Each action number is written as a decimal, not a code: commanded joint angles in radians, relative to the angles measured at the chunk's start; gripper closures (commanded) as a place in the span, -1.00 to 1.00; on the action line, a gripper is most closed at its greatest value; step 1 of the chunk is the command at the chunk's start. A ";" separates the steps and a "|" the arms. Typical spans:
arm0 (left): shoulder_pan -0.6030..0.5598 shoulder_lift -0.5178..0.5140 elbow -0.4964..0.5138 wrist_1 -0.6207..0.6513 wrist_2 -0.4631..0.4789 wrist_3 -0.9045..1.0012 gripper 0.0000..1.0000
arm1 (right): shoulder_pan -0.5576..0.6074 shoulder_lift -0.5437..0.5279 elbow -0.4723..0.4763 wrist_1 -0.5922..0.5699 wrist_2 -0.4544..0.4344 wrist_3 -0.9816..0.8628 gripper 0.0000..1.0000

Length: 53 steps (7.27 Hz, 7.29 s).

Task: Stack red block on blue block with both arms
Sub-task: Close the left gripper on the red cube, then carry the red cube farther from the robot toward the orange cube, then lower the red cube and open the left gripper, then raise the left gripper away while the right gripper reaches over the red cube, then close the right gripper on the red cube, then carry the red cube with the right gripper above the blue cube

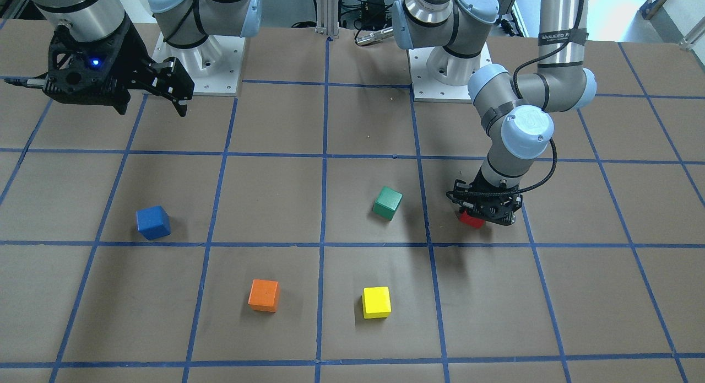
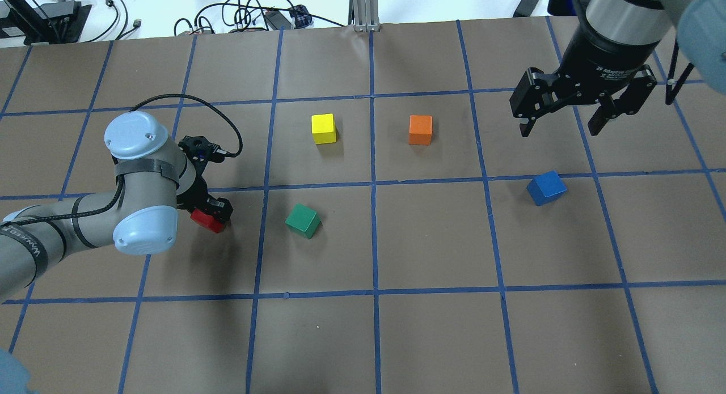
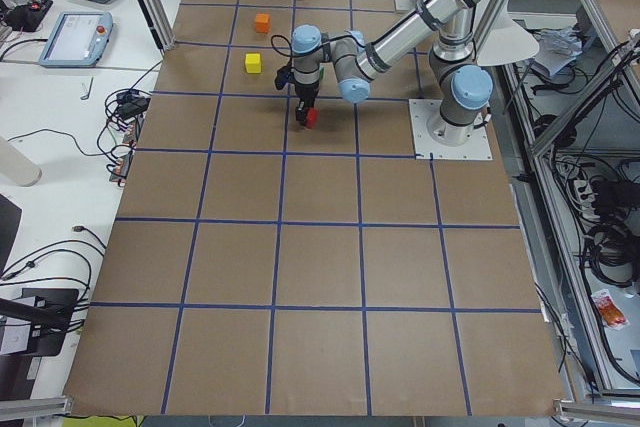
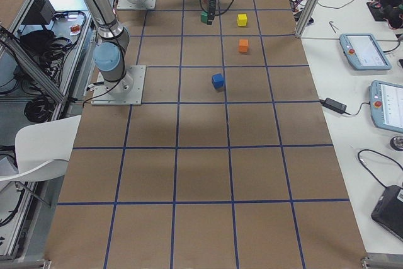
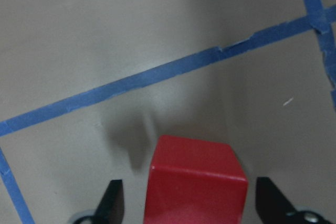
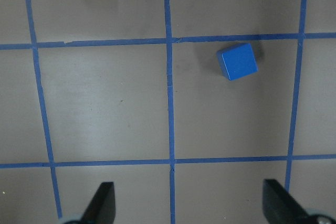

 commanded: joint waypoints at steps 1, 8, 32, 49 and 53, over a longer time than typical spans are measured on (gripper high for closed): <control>-0.017 0.023 0.044 -0.024 0.005 -0.015 0.84 | -0.002 0.000 0.000 -0.001 -0.002 -0.002 -1.00; -0.442 -0.081 0.342 -0.231 -0.063 -0.785 0.74 | -0.003 0.000 0.000 0.000 -0.006 0.006 -1.00; -0.169 0.144 0.692 -0.872 -0.039 -0.471 -1.00 | 0.372 0.418 -0.022 -0.588 0.020 0.271 -1.00; -0.174 0.132 0.666 -0.857 -0.047 -0.474 -1.00 | 0.269 0.344 -0.036 -0.325 0.023 0.224 1.00; -0.175 0.132 0.666 -0.857 -0.047 -0.474 -1.00 | -0.027 0.223 0.044 -0.192 0.006 -0.217 1.00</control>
